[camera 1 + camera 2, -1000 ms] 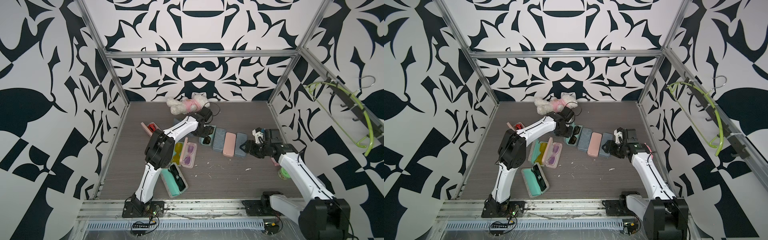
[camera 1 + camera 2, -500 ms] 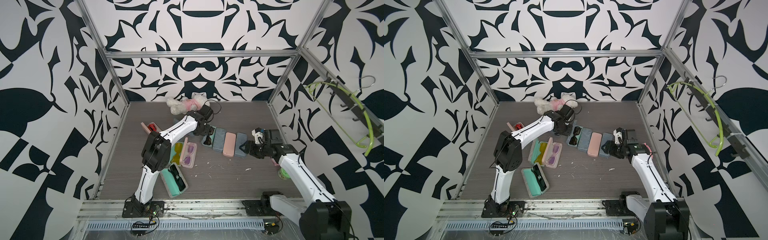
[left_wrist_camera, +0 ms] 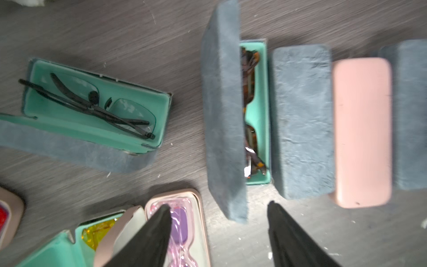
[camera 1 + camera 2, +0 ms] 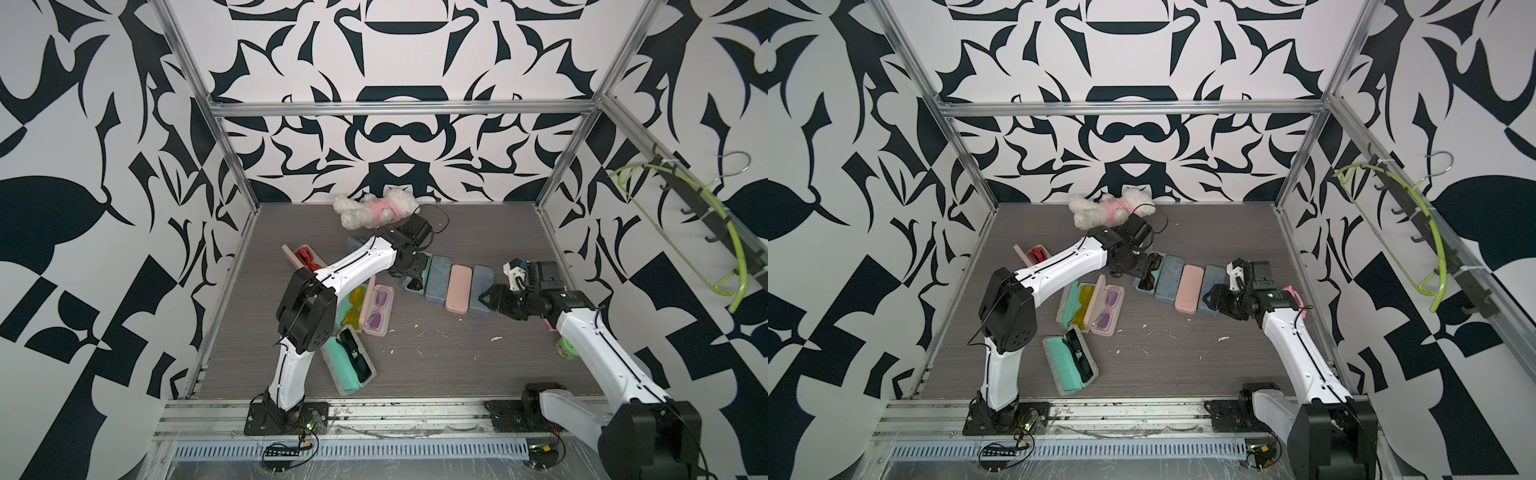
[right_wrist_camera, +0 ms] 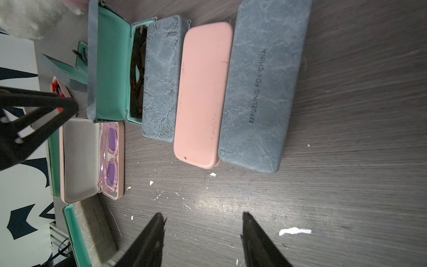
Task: Close the glasses case
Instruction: Pick up the glasses case at the center of the board.
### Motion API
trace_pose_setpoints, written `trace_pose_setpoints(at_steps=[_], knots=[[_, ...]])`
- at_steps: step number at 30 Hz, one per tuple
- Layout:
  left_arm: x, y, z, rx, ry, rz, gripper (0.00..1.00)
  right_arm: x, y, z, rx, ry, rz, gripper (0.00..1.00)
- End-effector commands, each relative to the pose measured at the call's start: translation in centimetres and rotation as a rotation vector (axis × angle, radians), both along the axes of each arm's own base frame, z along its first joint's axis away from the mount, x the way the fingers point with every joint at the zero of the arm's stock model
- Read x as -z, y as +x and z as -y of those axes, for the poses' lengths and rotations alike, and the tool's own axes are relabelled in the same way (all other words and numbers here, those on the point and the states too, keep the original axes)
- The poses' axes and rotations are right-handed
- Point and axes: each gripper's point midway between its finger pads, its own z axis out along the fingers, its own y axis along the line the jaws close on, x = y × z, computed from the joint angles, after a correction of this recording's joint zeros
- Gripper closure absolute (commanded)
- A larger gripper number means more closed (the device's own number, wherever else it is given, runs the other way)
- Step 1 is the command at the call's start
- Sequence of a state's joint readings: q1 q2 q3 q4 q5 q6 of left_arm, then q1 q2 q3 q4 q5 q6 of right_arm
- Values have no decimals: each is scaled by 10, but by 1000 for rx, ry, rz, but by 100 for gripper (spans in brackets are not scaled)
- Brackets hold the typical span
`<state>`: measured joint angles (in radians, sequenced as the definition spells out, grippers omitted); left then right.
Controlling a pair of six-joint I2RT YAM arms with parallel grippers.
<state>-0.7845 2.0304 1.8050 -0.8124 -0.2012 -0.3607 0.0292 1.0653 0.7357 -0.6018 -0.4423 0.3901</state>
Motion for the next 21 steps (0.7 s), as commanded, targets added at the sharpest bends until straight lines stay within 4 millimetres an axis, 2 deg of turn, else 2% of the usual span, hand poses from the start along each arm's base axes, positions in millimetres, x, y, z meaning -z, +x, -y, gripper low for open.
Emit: trace_pose_setpoints(at_steps=[1,8,11,14,21], knots=[[-1,3,1,9,25,8,27,-7,1,-4,-13,16,35,44],[25,13,5,20,96,-17,27,-8,-3,-6,-23,24,45,41],[35,16,7,29,129,-20,31,-8,-5,-8,-27,28,44,40],[44,18,7,38,165,-21,39,-7,-6,-9,-31,35,43,35],[52,18,5,41,194,-26,62,-11,-6,-19,-68,59,76,13]])
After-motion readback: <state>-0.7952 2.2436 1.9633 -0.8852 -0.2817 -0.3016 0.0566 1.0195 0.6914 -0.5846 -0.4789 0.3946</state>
